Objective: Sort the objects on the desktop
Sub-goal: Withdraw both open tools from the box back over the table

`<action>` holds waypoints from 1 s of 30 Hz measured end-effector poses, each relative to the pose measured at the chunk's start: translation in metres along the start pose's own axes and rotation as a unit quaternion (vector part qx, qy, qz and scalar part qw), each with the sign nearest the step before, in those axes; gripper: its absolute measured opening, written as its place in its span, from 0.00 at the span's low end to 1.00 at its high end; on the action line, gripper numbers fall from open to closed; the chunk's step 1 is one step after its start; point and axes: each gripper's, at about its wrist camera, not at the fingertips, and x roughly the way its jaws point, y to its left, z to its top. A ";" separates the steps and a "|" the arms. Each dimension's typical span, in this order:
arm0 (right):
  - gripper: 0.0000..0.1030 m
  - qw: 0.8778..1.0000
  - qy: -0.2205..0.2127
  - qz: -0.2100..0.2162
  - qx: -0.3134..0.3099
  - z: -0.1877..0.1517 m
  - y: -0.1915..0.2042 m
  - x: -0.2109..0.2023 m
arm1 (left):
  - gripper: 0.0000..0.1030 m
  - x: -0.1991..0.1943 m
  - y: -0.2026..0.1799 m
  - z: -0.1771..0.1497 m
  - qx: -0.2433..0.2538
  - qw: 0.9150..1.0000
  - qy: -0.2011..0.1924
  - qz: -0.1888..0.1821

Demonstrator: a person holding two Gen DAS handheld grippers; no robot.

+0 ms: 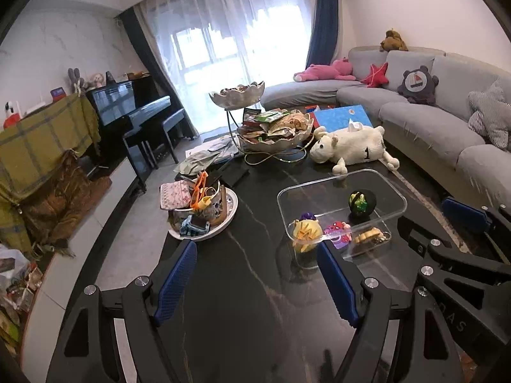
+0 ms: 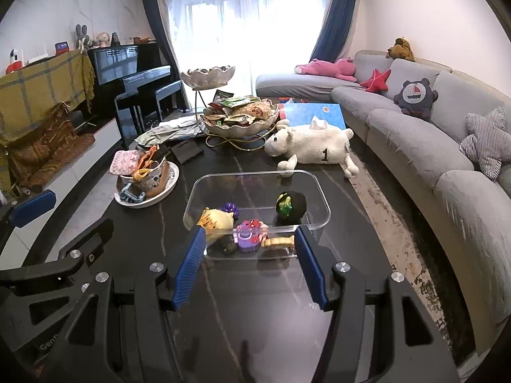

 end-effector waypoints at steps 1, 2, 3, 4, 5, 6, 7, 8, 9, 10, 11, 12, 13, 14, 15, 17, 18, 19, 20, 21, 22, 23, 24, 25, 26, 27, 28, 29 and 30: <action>0.53 1.000 0.000 0.001 -0.001 -0.002 0.001 -0.005 | 0.72 -0.004 0.001 -0.002 -0.004 1.000 0.000 -0.002; 0.53 1.000 -0.001 0.001 -0.001 -0.004 0.003 -0.009 | 0.72 -0.007 0.003 -0.005 -0.008 1.000 0.001 -0.004; 0.53 1.000 -0.002 0.002 0.000 -0.006 0.004 -0.014 | 0.72 -0.012 0.004 -0.008 -0.011 1.000 0.001 -0.008; 0.53 1.000 -0.003 0.002 0.000 -0.009 0.005 -0.019 | 0.72 -0.016 0.006 -0.011 -0.015 1.000 0.002 -0.012; 0.53 1.000 -0.004 0.002 0.001 -0.011 0.006 -0.024 | 0.72 -0.021 0.007 -0.013 -0.017 1.000 0.002 -0.015; 0.53 1.000 -0.004 0.003 0.002 -0.014 0.007 -0.030 | 0.72 -0.025 0.008 -0.016 -0.018 1.000 0.003 -0.018; 0.53 1.000 -0.004 0.004 0.003 -0.017 0.008 -0.034 | 0.72 -0.029 0.009 -0.018 -0.019 1.000 0.004 -0.020; 0.53 1.000 -0.005 0.004 0.004 -0.019 0.008 -0.038 | 0.72 -0.034 0.010 -0.021 -0.019 1.000 0.003 -0.019; 0.53 1.000 -0.005 0.005 0.004 -0.021 0.009 -0.042 | 0.72 -0.039 0.010 -0.025 -0.018 1.000 0.001 -0.018; 0.53 1.000 -0.006 0.006 0.004 -0.024 0.010 -0.046 | 0.72 -0.044 0.010 -0.028 -0.018 1.000 -0.001 -0.016; 0.53 1.000 -0.006 0.007 0.004 -0.027 0.011 -0.050 | 0.72 -0.048 0.011 -0.030 -0.018 1.000 -0.002 -0.014; 0.53 1.000 -0.006 0.008 0.003 -0.030 0.013 -0.054 | 0.72 -0.052 0.011 -0.033 -0.020 1.000 -0.002 -0.013; 0.53 1.000 -0.007 0.009 0.003 -0.033 0.014 -0.058 | 0.72 -0.056 0.012 -0.036 -0.021 1.000 -0.003 -0.011; 0.53 1.000 -0.007 0.010 0.003 -0.035 0.015 -0.061 | 0.72 -0.060 0.013 -0.039 -0.024 1.000 -0.003 -0.009; 0.53 1.000 -0.007 0.011 0.003 -0.038 0.016 -0.064 | 0.72 -0.063 0.014 -0.043 -0.028 1.000 -0.002 -0.009; 0.53 1.000 -0.007 0.013 0.003 -0.043 0.019 -0.070 | 0.72 -0.069 0.017 -0.049 -0.039 0.999 0.001 -0.010; 0.53 1.000 -0.007 0.013 0.003 -0.045 0.020 -0.074 | 0.72 -0.072 0.018 -0.053 -0.044 0.999 0.002 -0.011; 0.53 1.000 -0.007 0.014 0.003 -0.048 0.021 -0.077 | 0.72 -0.074 0.019 -0.056 -0.049 0.999 0.005 -0.012; 0.53 1.000 -0.007 0.015 0.003 -0.050 0.021 -0.080 | 0.72 -0.076 0.020 -0.058 -0.053 0.998 0.007 -0.014; 0.53 1.000 -0.008 0.017 0.004 -0.053 0.022 -0.082 | 0.72 -0.078 0.022 -0.061 -0.058 0.998 0.010 -0.015; 0.53 1.000 -0.008 0.019 0.005 -0.055 0.022 -0.085 | 0.72 -0.080 0.023 -0.063 -0.062 0.998 0.011 -0.016; 0.53 1.000 -0.008 0.019 0.006 -0.057 0.022 -0.087 | 0.72 -0.083 0.023 -0.065 -0.065 0.998 0.010 -0.018; 0.53 1.000 -0.009 0.020 0.007 -0.059 0.023 -0.091 | 0.72 -0.086 0.024 -0.068 -0.068 0.997 0.008 -0.019; 0.53 1.000 -0.009 0.020 0.007 -0.061 0.023 -0.093 | 0.72 -0.089 0.024 -0.071 -0.071 0.997 0.006 -0.021; 0.53 1.000 -0.010 0.020 0.007 -0.063 0.023 -0.096 | 0.72 -0.091 0.025 -0.073 -0.073 0.997 0.005 -0.023; 0.54 1.000 -0.010 0.020 0.007 -0.065 0.023 -0.099 | 0.72 -0.092 0.024 -0.075 -0.074 0.997 0.005 -0.025; 0.54 1.000 -0.010 0.018 0.007 -0.066 0.024 -0.101 | 0.72 -0.093 0.024 -0.077 -0.075 0.997 0.005 -0.027; 0.54 1.000 -0.009 0.017 0.005 -0.067 0.024 -0.103 | 0.72 -0.094 0.024 -0.079 -0.076 0.997 0.007 -0.028; 0.54 1.000 -0.009 0.016 0.004 -0.069 0.025 -0.105 | 0.72 -0.095 0.024 -0.080 -0.078 0.997 0.009 -0.028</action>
